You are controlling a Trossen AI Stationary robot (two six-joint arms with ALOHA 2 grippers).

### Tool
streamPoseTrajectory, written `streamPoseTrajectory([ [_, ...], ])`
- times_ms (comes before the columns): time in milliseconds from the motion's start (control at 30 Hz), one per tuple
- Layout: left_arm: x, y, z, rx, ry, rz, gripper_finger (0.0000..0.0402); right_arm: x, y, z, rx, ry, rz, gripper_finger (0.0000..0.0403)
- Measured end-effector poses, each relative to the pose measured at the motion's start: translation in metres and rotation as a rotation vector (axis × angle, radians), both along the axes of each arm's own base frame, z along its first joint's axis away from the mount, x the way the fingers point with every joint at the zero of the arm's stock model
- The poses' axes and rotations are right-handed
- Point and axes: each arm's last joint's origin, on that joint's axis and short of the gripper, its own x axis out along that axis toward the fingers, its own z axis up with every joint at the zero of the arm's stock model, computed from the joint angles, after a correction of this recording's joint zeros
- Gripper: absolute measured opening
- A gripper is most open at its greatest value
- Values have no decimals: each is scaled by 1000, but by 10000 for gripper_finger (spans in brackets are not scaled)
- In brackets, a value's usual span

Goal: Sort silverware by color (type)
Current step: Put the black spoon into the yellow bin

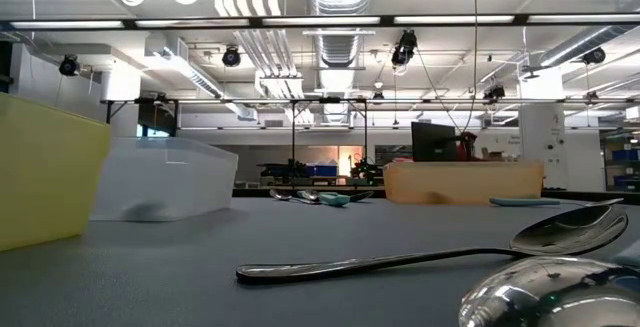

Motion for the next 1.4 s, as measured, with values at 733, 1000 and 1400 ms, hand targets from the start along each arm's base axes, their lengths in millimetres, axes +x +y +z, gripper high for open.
streamPoseTrajectory([
  [733, -32, 12, 23, -123, 87, -184, 1, -49, -10, 26, 102, 173, 74, 133],
  [1000, -62, -4, 16, -409, 482, -717, 0, -88, -23, 17, 250, 426, -25, 148],
  [1400, -105, -47, -10, -675, 855, -893, 0, -82, -14, -36, 477, 735, -18, 122],
])
